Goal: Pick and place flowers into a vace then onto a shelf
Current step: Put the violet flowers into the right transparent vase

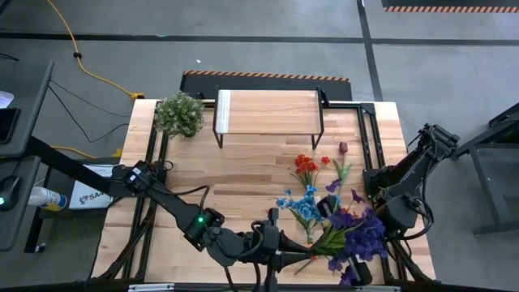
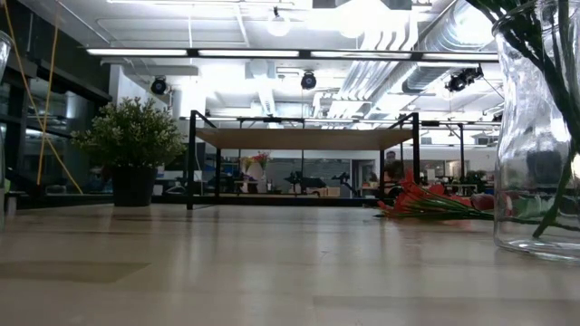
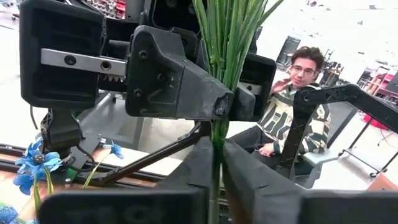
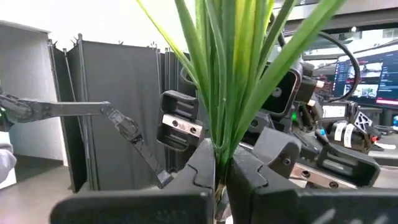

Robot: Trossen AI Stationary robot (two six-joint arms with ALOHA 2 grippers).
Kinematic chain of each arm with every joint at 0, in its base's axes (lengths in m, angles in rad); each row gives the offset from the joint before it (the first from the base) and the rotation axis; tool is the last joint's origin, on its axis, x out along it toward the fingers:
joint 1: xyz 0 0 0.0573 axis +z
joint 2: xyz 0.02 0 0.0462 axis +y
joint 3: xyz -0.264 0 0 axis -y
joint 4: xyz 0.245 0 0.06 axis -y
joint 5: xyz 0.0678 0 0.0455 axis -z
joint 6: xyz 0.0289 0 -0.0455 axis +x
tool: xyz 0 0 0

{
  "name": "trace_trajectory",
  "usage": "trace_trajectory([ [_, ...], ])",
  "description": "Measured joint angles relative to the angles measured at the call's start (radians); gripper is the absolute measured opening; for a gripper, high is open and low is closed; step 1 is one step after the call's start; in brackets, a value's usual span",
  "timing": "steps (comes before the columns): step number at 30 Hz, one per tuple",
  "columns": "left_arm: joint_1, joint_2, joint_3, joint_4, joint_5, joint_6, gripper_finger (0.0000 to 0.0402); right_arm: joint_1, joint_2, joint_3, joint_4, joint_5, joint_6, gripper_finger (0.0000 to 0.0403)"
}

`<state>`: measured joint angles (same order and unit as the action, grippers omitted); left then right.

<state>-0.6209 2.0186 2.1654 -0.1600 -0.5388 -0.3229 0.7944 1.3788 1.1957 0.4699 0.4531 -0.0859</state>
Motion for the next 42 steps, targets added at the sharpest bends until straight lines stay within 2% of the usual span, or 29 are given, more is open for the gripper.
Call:
trace_trajectory([
  [4,-0.001,-0.002,0.001,-0.017,0.002,0.001,0.0145,0.000,0.000,0.000,-0.001,0.017,-0.004,0.0008],
  [8,-0.001,-0.002,0.001,-0.026,0.006,0.001,0.0193,0.014,0.000,0.000,0.001,0.060,-0.010,0.0007],
  [17,-0.003,-0.059,0.001,-0.207,0.036,-0.035,0.0255,0.077,0.000,0.000,0.000,0.175,-0.049,0.0007],
  [24,-0.002,-0.082,0.001,-0.309,0.035,-0.085,0.0276,0.127,0.000,0.000,-0.001,0.249,-0.055,0.0007],
  [32,-0.002,-0.089,0.000,-0.432,0.034,-0.157,0.0270,0.203,0.000,0.000,-0.001,0.357,-0.054,0.0007],
  [42,-0.002,-0.089,0.000,-0.558,0.035,-0.266,0.0266,0.372,-0.001,0.000,0.056,0.660,-0.144,0.0007],
])
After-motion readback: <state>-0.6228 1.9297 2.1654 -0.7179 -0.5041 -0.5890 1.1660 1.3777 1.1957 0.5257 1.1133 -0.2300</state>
